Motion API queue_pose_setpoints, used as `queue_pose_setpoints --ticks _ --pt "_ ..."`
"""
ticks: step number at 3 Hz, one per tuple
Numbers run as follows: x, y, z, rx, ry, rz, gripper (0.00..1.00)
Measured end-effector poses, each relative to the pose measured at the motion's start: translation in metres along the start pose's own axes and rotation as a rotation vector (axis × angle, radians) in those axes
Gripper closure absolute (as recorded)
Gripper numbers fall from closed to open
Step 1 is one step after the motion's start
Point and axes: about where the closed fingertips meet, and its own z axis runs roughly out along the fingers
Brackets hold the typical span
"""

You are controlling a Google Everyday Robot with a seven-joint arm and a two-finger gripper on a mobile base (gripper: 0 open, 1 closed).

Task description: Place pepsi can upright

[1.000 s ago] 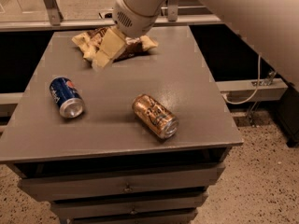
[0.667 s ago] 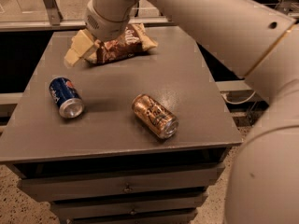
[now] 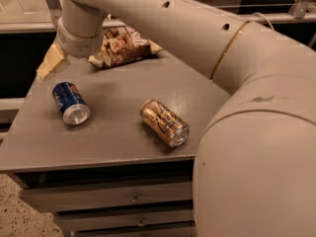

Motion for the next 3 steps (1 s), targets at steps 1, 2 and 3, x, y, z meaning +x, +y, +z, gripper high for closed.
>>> queue_pose_setpoints --ticks 1,2,3 --pt "0.01 0.026 0.025 0.062 0.077 0.04 0.0" --pt "0.021 0.037 0.039 0.111 0.136 0.048 0.0" --pt "0.026 0.039 0.046 0.125 0.164 0.046 0.0"
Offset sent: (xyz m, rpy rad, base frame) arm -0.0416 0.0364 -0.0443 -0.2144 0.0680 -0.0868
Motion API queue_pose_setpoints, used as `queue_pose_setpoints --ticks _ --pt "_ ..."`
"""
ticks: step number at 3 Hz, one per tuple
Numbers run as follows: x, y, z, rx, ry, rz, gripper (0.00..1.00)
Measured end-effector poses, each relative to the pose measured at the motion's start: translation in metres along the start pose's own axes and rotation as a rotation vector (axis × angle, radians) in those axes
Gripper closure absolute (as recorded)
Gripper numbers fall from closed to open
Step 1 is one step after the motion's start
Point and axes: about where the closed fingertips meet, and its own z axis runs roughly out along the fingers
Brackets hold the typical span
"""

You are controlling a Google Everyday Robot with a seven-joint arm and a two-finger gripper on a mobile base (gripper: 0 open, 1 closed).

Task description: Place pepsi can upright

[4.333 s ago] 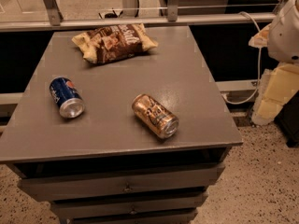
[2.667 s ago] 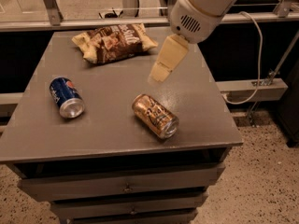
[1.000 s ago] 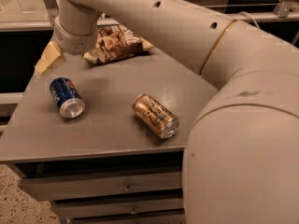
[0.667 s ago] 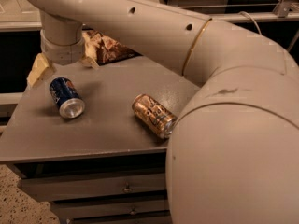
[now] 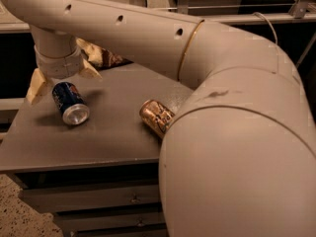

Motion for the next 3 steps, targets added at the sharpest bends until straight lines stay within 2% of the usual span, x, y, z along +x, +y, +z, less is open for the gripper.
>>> queue_pose_setpoints --ticks 1,2,3 --pt "0.002 -0.003 0.012 0.025 0.034 -0.008 0.21" --pt "0.002 -0.008 0.016 0.052 0.049 -0.016 0.52" --pt "-0.001 -0.016 0.005 0.08 0.019 -0.033 0.83"
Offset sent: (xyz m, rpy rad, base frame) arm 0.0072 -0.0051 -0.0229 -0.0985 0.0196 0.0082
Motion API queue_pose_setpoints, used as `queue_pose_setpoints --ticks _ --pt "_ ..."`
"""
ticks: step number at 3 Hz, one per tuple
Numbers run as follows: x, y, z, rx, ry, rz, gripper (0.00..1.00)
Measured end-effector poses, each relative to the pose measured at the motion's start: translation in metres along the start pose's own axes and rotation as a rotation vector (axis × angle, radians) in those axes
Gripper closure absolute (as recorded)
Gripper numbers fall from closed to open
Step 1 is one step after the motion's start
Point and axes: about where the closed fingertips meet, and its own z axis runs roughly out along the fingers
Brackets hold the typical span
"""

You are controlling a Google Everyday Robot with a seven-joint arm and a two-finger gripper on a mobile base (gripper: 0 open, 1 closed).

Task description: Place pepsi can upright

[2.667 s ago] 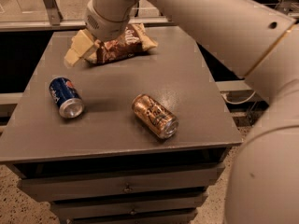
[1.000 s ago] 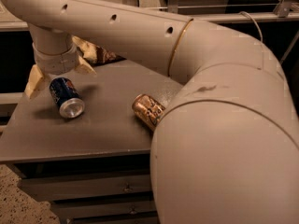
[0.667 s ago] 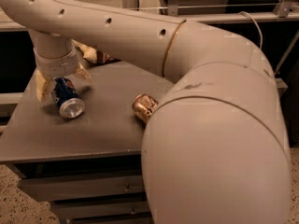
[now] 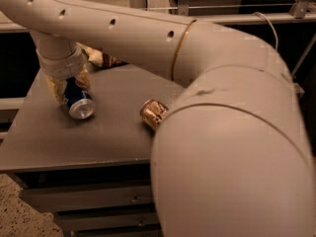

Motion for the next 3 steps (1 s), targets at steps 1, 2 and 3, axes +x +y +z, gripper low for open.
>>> queue_pose_setpoints --ticks 1,2,3 --pt "-0.016 -0.016 -0.033 -0.002 -0.149 -0.055 1.0" --pt "-0.007 -0.036 -0.052 -0.045 -0.324 -0.185 1.0" --pt "0.001 -0.045 -0.054 -0.103 -0.454 -0.269 1.0"
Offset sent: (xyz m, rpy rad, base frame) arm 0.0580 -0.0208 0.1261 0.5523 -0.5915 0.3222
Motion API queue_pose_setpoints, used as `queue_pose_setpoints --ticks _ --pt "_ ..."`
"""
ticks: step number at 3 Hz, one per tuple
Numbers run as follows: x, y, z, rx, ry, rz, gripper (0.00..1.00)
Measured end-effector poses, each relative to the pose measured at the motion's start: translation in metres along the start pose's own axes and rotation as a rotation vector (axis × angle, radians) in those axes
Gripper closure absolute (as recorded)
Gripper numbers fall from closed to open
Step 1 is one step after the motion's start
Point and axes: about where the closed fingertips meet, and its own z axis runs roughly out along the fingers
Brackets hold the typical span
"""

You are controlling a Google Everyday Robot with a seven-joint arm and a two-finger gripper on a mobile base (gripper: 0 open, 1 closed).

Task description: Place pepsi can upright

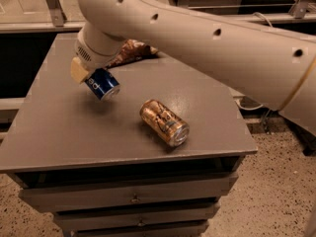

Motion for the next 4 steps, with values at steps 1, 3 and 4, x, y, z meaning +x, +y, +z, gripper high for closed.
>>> queue_pose_setpoints --ticks 1,3,4 --pt "-0.014 -0.014 -0.011 0.022 -0.095 -0.041 1.0" --pt "-0.023 -0.012 -0.012 0.025 -0.135 -0.052 1.0" --pt "-0.057 -0.019 -0.009 0.035 -0.221 -0.098 1.0"
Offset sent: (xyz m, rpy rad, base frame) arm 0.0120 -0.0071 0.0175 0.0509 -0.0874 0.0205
